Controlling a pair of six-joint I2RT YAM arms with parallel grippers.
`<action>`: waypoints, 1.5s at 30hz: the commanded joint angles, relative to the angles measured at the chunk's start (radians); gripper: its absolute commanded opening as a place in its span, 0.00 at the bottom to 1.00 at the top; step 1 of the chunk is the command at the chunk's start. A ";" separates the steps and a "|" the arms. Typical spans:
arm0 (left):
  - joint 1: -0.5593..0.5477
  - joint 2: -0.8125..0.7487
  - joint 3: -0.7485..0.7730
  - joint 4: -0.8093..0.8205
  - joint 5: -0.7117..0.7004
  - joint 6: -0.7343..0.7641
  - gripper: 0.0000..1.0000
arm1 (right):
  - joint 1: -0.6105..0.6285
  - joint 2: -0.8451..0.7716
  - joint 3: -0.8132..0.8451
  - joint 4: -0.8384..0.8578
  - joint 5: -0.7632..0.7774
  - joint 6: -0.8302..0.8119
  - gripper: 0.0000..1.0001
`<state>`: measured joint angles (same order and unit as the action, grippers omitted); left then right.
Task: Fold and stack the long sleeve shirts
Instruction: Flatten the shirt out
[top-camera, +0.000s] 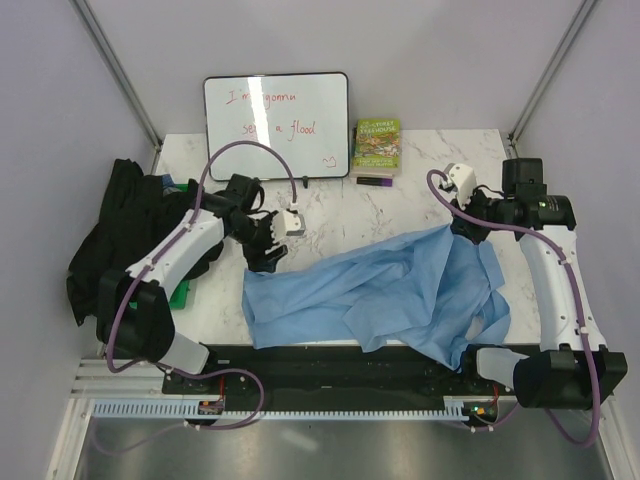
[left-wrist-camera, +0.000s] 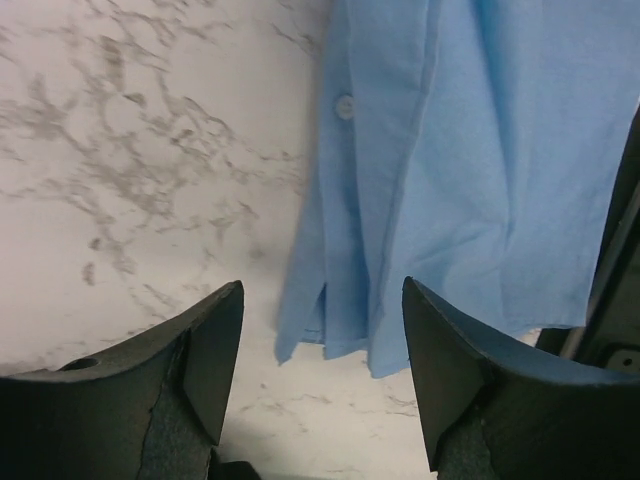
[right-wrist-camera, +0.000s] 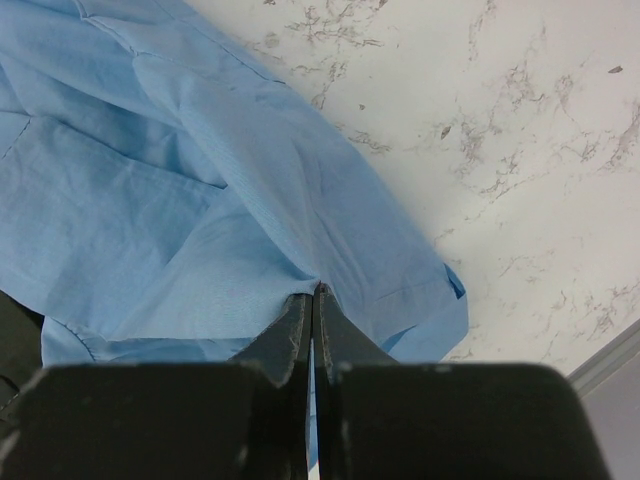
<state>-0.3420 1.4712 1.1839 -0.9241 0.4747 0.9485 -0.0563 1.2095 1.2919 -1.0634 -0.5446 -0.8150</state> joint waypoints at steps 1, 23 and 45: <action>-0.002 0.009 -0.082 -0.035 0.016 -0.037 0.70 | -0.005 -0.001 0.026 0.000 -0.023 -0.010 0.00; 0.029 -0.116 0.004 0.057 -0.125 -0.199 0.02 | -0.027 0.013 0.153 0.124 0.021 0.205 0.00; 0.034 -0.712 0.595 0.113 -0.222 -0.427 0.02 | -0.031 -0.375 0.707 0.414 0.475 0.445 0.00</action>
<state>-0.3176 0.8215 1.6680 -0.8299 0.2848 0.5743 -0.0795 0.9112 1.8854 -0.7753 -0.2481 -0.3874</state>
